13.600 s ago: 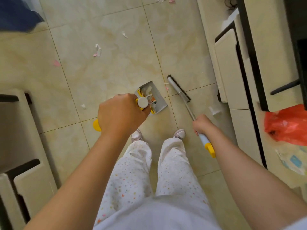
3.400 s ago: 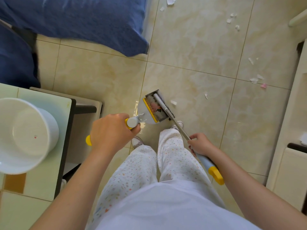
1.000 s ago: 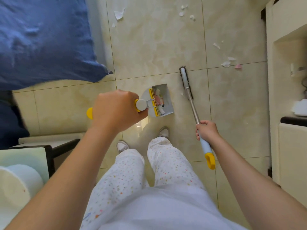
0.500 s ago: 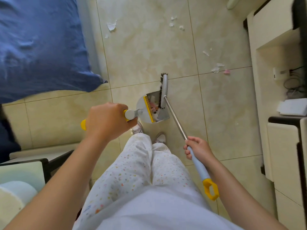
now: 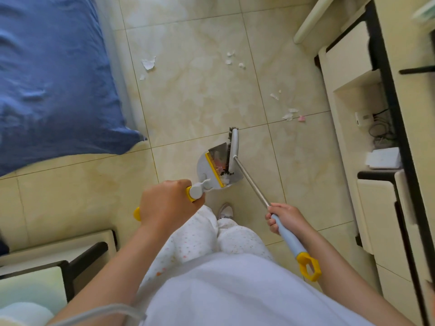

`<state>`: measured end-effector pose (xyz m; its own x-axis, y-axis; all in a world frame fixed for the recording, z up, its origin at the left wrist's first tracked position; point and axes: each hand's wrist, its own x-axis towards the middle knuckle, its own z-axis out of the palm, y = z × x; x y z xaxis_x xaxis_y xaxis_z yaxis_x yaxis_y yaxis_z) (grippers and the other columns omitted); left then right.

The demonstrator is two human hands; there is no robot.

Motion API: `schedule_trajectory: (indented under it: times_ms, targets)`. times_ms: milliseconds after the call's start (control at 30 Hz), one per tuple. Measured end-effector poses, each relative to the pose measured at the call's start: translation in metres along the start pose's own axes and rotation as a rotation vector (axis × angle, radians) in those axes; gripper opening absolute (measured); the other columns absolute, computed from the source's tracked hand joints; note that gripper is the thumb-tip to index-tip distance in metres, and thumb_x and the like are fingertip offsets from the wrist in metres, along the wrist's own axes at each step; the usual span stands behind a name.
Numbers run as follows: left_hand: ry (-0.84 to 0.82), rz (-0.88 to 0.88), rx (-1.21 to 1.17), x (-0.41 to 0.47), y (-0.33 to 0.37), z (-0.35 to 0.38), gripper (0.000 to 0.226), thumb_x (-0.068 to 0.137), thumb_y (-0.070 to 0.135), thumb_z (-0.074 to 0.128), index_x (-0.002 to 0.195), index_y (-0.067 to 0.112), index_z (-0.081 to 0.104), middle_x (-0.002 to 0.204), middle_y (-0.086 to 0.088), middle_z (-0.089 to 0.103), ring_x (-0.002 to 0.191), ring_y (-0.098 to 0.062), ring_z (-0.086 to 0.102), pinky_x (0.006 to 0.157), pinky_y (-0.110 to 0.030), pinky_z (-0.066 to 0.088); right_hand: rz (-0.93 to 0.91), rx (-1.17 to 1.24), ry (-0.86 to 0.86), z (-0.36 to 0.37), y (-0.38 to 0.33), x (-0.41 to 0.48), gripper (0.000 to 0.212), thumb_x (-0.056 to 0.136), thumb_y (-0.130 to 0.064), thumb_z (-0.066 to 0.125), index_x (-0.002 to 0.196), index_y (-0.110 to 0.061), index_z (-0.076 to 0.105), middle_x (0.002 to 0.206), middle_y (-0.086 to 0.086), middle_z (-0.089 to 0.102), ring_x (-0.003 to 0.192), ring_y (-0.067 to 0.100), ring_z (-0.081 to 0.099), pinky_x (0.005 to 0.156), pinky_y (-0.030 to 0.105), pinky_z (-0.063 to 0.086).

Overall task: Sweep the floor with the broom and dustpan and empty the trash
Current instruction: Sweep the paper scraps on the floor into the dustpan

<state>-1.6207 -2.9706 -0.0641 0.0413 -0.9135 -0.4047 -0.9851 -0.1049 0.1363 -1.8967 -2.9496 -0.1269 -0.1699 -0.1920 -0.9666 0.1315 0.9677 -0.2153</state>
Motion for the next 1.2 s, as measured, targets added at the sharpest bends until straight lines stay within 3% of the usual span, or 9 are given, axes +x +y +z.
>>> schedule_trajectory:
  times_ms: [67, 133, 467, 700, 800, 900, 1200]
  targets:
    - [-0.001, 0.013, -0.018, 0.001, -0.001, 0.001, 0.050, 0.080, 0.058, 0.058, 0.053, 0.016, 0.051, 0.042, 0.005, 0.040, 0.037, -0.018, 0.041, 0.043, -0.014, 0.022, 0.080, 0.149, -0.067, -0.001, -0.006, -0.004, 0.003, 0.095, -0.001, 0.046, 0.097, -0.003, 0.048, 0.066, 0.011, 0.044, 0.033, 0.011, 0.042, 0.030, 0.016, 0.032]
    - [0.005, 0.032, -0.029, 0.005, -0.003, 0.000, 0.047, 0.080, 0.057, 0.057, 0.054, 0.018, 0.050, 0.043, 0.005, 0.038, 0.040, -0.019, 0.042, 0.043, -0.015, 0.022, 0.147, 0.274, -0.126, -0.002, -0.014, -0.011, 0.011, 0.097, -0.006, 0.043, 0.087, -0.007, 0.045, 0.067, 0.008, 0.041, 0.032, 0.009, 0.041, 0.028, 0.015, 0.031]
    - [-0.003, 0.077, -0.047, 0.034, 0.000, -0.006, 0.046, 0.086, 0.056, 0.046, 0.064, 0.016, 0.053, 0.053, 0.003, 0.049, 0.051, -0.019, 0.050, 0.045, -0.018, 0.024, 0.149, 0.560, -0.188, -0.021, -0.037, -0.038, 0.020, 0.100, -0.017, 0.037, 0.080, -0.012, 0.040, 0.051, 0.002, 0.045, 0.031, 0.007, 0.039, 0.028, 0.014, 0.033]
    - [0.027, 0.113, -0.062, 0.055, 0.023, -0.016, 0.041, 0.086, 0.052, 0.049, 0.063, 0.018, 0.054, 0.054, 0.004, 0.050, 0.052, -0.020, 0.051, 0.046, -0.018, 0.022, 0.019, 0.481, -0.059, -0.031, -0.044, -0.036, 0.018, 0.098, -0.012, 0.043, 0.081, -0.009, 0.043, 0.068, 0.005, 0.042, 0.032, 0.008, 0.041, 0.028, 0.015, 0.033]
    - [0.042, 0.105, -0.065, 0.067, 0.037, -0.021, 0.040, 0.084, 0.051, 0.051, 0.063, 0.017, 0.054, 0.054, 0.003, 0.051, 0.052, -0.021, 0.051, 0.046, -0.019, 0.023, -0.072, 0.403, -0.007, -0.041, -0.052, -0.033, 0.001, 0.096, -0.006, 0.045, 0.096, -0.004, 0.045, 0.069, 0.010, 0.043, 0.034, 0.009, 0.042, 0.029, 0.016, 0.032]
    - [0.066, 0.098, -0.064, 0.082, 0.055, -0.024, 0.041, 0.083, 0.051, 0.051, 0.065, 0.016, 0.056, 0.056, 0.002, 0.055, 0.052, -0.021, 0.052, 0.047, -0.019, 0.025, -0.147, 0.333, 0.061, -0.053, -0.067, -0.027, 0.022, 0.094, 0.001, 0.048, 0.115, -0.002, 0.044, 0.068, 0.013, 0.045, 0.034, 0.011, 0.042, 0.032, 0.016, 0.033]
    - [0.084, 0.091, -0.017, 0.135, 0.157, -0.025, 0.046, 0.083, 0.056, 0.051, 0.061, 0.016, 0.055, 0.052, 0.003, 0.052, 0.050, -0.020, 0.051, 0.046, -0.018, 0.028, -0.230, 0.131, 0.174, -0.133, -0.143, 0.034, 0.038, 0.088, 0.006, 0.053, 0.126, 0.003, 0.048, 0.065, 0.015, 0.049, 0.037, 0.014, 0.043, 0.035, 0.017, 0.034]
